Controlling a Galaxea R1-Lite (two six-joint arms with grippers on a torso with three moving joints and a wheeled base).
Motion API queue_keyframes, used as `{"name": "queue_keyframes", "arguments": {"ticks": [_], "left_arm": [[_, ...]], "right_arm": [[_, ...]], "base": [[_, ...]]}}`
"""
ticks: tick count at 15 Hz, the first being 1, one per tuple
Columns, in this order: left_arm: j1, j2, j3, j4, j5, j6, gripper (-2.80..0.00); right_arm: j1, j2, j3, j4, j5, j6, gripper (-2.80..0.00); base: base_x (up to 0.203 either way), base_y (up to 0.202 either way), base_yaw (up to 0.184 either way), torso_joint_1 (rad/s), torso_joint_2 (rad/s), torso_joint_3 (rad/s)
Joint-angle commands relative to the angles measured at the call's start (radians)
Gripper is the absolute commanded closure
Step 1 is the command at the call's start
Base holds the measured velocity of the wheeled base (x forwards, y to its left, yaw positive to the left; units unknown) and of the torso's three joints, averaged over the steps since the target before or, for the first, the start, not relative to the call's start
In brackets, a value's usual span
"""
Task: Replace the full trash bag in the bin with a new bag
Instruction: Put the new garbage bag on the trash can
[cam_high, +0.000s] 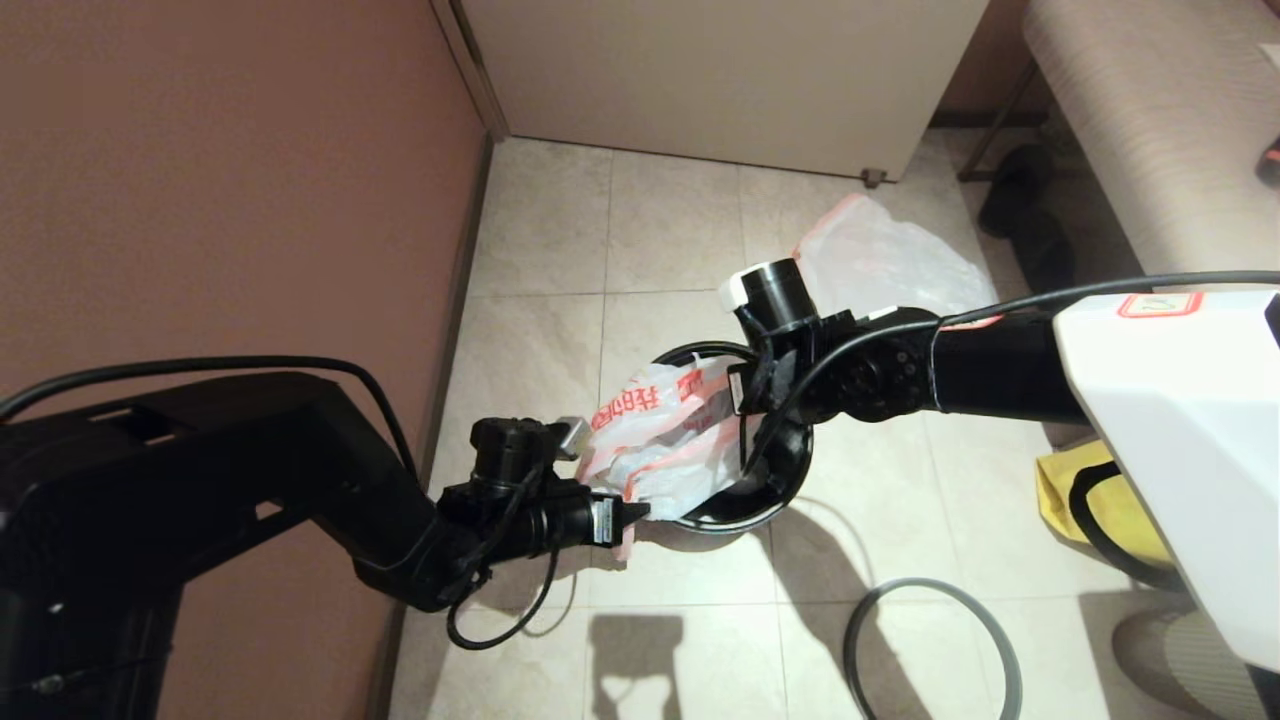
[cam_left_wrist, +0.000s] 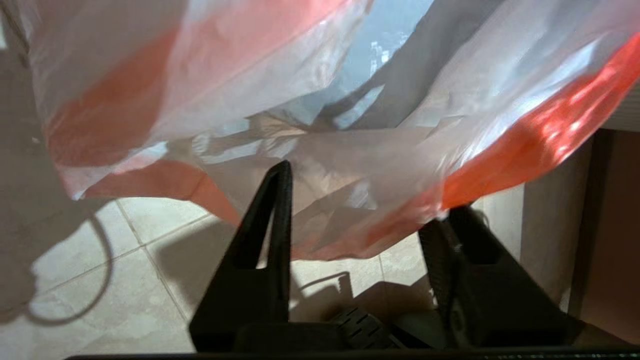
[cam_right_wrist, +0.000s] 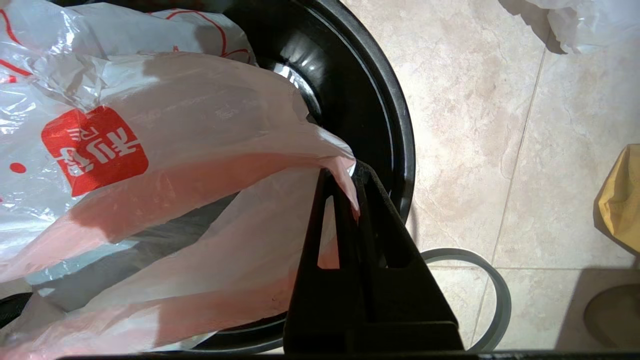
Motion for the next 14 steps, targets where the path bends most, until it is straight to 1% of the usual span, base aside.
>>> {"name": "queue_keyframes", "arguments": {"ticks": [1, 5, 7, 9, 10, 11, 12, 14], "left_arm": [[0.001, 0.005, 0.002, -0.006, 0.003, -0.002, 0.00], [0.000, -0.022, 0.015, -0.006, 0.006, 0.000, 0.00], [-0.002, -0.102, 0.029, -0.004, 0.009, 0.004, 0.00], [-0.013, -0.174, 0.033, -0.001, 0.013, 0.008, 0.00], [-0.021, -0.196, 0.032, 0.003, 0.014, 0.020, 0.00], [-0.029, -0.209, 0.028, 0.010, 0.022, 0.056, 0.00], [-0.032, -0.212, 0.011, 0.016, 0.039, 0.074, 0.00], [-0.036, -0.207, -0.064, 0.065, 0.077, 0.100, 0.00]], "right_arm": [[0.001, -0.005, 0.000, 0.002, -0.003, 0.002, 0.00], [0.001, -0.031, 0.001, 0.029, -0.003, 0.034, 0.00], [-0.007, -0.058, 0.002, 0.056, 0.007, 0.074, 0.00], [-0.048, -0.073, 0.009, 0.059, 0.024, 0.076, 0.00], [-0.074, -0.077, 0.011, 0.061, 0.030, 0.076, 0.00], [-0.096, -0.086, 0.026, 0.075, 0.034, 0.077, 0.00], [-0.112, -0.091, 0.040, 0.087, 0.036, 0.079, 0.00], [-0.139, -0.100, 0.066, 0.090, 0.056, 0.101, 0.00]], "base": [[0.000, 0.000, 0.000, 0.000, 0.00, 0.000], [0.000, 0.000, 0.000, 0.000, 0.00, 0.000], [0.000, 0.000, 0.000, 0.000, 0.00, 0.000], [0.000, 0.000, 0.000, 0.000, 0.00, 0.000], [0.000, 0.000, 0.000, 0.000, 0.00, 0.000], [0.000, 0.000, 0.000, 0.000, 0.00, 0.000], [0.000, 0.000, 0.000, 0.000, 0.00, 0.000], [0.000, 0.000, 0.000, 0.000, 0.00, 0.000]]}}
